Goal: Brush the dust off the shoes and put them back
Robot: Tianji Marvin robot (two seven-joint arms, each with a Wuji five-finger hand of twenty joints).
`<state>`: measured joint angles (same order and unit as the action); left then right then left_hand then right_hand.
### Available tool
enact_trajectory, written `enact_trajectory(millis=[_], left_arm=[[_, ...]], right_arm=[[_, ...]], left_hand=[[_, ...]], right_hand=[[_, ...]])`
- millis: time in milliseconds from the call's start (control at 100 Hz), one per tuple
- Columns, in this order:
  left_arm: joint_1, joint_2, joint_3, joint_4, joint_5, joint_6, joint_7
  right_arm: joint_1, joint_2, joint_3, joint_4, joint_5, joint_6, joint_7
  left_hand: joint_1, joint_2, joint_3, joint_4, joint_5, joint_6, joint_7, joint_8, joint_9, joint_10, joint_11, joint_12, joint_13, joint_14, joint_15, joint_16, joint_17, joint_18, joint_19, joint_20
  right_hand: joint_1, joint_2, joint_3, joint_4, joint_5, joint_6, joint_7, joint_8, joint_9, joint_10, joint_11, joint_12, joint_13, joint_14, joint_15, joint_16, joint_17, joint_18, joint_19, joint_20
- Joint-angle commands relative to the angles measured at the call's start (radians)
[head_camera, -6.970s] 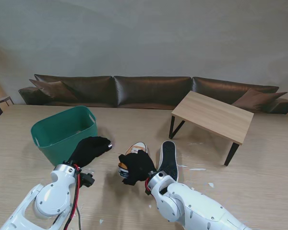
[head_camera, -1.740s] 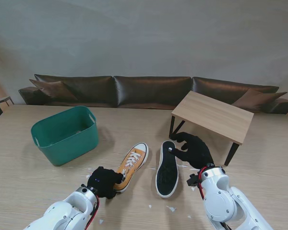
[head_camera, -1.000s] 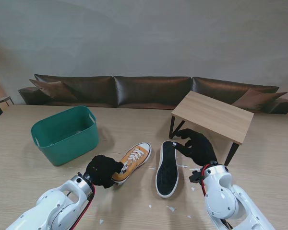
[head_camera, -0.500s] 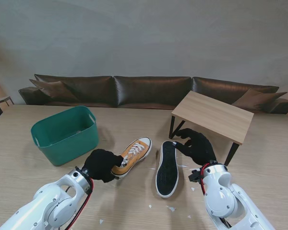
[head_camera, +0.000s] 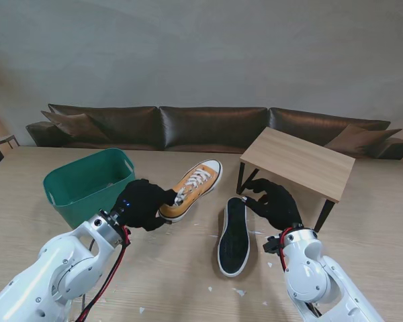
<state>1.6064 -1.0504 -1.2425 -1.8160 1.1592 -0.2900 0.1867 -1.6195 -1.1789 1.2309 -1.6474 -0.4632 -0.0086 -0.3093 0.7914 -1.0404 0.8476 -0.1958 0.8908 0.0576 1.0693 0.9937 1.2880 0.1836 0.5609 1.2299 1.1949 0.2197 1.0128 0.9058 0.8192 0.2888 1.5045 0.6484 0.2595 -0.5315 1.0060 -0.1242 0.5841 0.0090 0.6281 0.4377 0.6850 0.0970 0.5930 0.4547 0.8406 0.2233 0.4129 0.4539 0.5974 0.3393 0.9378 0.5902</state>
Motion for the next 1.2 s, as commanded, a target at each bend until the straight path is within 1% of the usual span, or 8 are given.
enact_trajectory(millis=[0, 190, 390, 580, 880, 1190], left_arm=[[-0.048, -0.012, 0.006, -0.032, -0.013, -0.008, -0.008], [-0.157, -0.019, 0.072, -0.001, -0.048, -0.021, -0.01], [-0.293, -0.035, 0.173, 0.069, -0.112, -0.01, 0.001], [-0.407, -0.053, 0.265, 0.141, -0.179, 0.009, -0.002], [-0.56, -0.094, 0.396, 0.267, -0.291, 0.048, 0.023], [-0.697, -0.15, 0.51, 0.403, -0.433, 0.076, 0.038]], right_arm=[[0.001, -0.004, -0.006, 0.006, 0.003, -0.004, 0.018], [0.008, -0.004, -0.017, 0.027, 0.01, -0.006, 0.027], [0.02, -0.002, -0.038, 0.055, 0.016, -0.01, 0.041], [0.036, -0.004, -0.054, 0.081, 0.024, -0.011, 0.039], [0.065, -0.009, -0.078, 0.128, 0.04, -0.015, 0.035], [0.091, -0.015, -0.092, 0.167, 0.059, -0.009, 0.031]], left_hand=[[0.116, 0.119, 0.104, 0.037, 0.135, 0.133, 0.416, 0.122, 0.036, -0.128, 0.025, 0.034, 0.049, -0.043, -0.004, 0.019, 0.022, -0.023, -0.004, 0.01], [0.119, 0.13, 0.092, 0.035, 0.129, 0.134, 0.412, 0.129, 0.03, -0.126, 0.021, 0.037, 0.045, -0.04, -0.007, 0.023, 0.014, -0.022, -0.005, 0.013], [0.124, 0.136, 0.081, 0.032, 0.123, 0.136, 0.408, 0.135, 0.027, -0.124, 0.017, 0.039, 0.04, -0.037, -0.01, 0.026, 0.009, -0.02, -0.003, 0.016], [0.127, 0.141, 0.074, 0.03, 0.12, 0.137, 0.406, 0.14, 0.025, -0.122, 0.013, 0.04, 0.038, -0.036, -0.011, 0.028, 0.007, -0.016, 0.0, 0.018], [0.133, 0.156, 0.059, 0.027, 0.109, 0.142, 0.401, 0.151, 0.017, -0.113, 0.007, 0.044, 0.028, -0.027, -0.012, 0.034, -0.006, -0.009, 0.002, 0.023], [0.139, 0.169, 0.042, 0.023, 0.102, 0.143, 0.396, 0.161, 0.01, -0.106, 0.001, 0.049, 0.018, -0.019, -0.012, 0.038, -0.018, 0.0, 0.006, 0.028]], right_hand=[[-0.033, 0.02, -0.007, 0.028, 0.01, 0.008, -0.015, -0.005, -0.024, 0.012, -0.007, -0.015, -0.021, -0.001, 0.009, 0.003, -0.288, 0.023, -0.025, 0.006], [-0.033, 0.022, -0.007, 0.029, 0.012, 0.009, -0.016, -0.005, -0.022, 0.012, -0.007, -0.015, -0.02, 0.001, 0.01, 0.003, -0.288, 0.024, -0.024, 0.006], [-0.033, 0.023, -0.007, 0.029, 0.01, 0.007, -0.017, -0.004, -0.022, 0.012, -0.006, -0.014, -0.019, 0.0, 0.011, 0.004, -0.286, 0.023, -0.022, 0.006], [-0.032, 0.023, -0.005, 0.03, 0.01, 0.01, -0.014, -0.003, -0.022, 0.012, -0.004, -0.013, -0.018, -0.001, 0.013, 0.004, -0.285, 0.023, -0.02, 0.006], [-0.033, 0.024, -0.001, 0.029, 0.014, 0.012, -0.011, -0.002, -0.02, 0.014, -0.001, -0.013, -0.017, -0.001, 0.015, 0.004, -0.283, 0.023, -0.018, 0.005], [-0.032, 0.024, 0.003, 0.029, 0.015, 0.015, -0.008, -0.003, -0.018, 0.016, 0.001, -0.013, -0.016, 0.0, 0.017, 0.004, -0.284, 0.024, -0.017, 0.003]])
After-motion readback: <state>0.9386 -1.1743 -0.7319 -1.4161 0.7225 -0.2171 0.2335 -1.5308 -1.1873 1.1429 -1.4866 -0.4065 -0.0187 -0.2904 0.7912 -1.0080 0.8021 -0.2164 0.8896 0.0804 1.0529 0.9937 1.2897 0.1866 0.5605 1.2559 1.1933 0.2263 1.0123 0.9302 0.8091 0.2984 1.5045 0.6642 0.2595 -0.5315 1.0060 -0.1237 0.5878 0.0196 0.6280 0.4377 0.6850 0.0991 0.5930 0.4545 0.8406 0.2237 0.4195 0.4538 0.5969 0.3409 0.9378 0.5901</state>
